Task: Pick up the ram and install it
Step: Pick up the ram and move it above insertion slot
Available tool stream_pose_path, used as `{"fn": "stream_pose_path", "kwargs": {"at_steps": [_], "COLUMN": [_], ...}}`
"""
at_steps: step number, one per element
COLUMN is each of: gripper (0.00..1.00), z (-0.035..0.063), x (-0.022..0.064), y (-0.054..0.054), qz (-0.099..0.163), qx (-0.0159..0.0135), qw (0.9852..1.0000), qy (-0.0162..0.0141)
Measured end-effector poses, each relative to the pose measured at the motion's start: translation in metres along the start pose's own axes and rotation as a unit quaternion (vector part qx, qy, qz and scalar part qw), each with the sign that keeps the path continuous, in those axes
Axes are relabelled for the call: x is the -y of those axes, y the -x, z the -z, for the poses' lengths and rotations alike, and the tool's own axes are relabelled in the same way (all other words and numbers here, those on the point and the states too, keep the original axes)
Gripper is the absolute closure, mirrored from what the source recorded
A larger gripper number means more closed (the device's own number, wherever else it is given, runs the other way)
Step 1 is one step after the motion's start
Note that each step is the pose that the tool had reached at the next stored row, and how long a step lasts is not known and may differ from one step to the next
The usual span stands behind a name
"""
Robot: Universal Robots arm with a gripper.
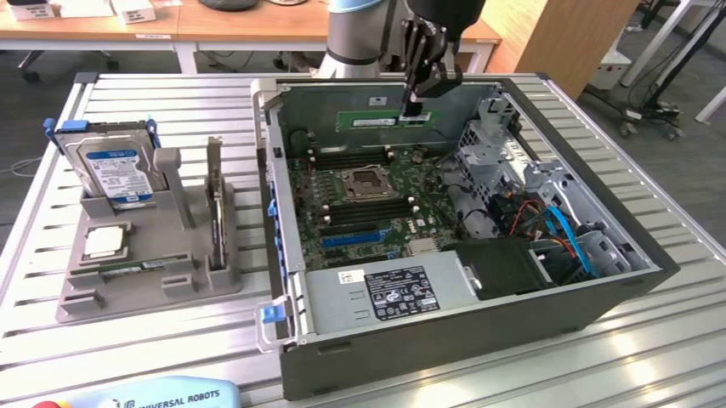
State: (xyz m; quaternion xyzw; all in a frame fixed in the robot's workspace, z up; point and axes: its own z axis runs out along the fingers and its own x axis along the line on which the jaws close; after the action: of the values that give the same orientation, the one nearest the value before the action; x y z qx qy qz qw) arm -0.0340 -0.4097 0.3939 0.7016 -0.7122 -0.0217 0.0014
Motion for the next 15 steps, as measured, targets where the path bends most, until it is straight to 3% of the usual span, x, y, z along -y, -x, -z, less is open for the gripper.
{"fn": "stream_pose_path", "kwargs": {"at_steps": [15], "gripper": [0.89], "z": [-0.0031], "x": [0.0029], "y": [-0.0053], "qz": [0.000], "qx": [0.0000], "qw": [1.0000], "qy": [0.0000]}}
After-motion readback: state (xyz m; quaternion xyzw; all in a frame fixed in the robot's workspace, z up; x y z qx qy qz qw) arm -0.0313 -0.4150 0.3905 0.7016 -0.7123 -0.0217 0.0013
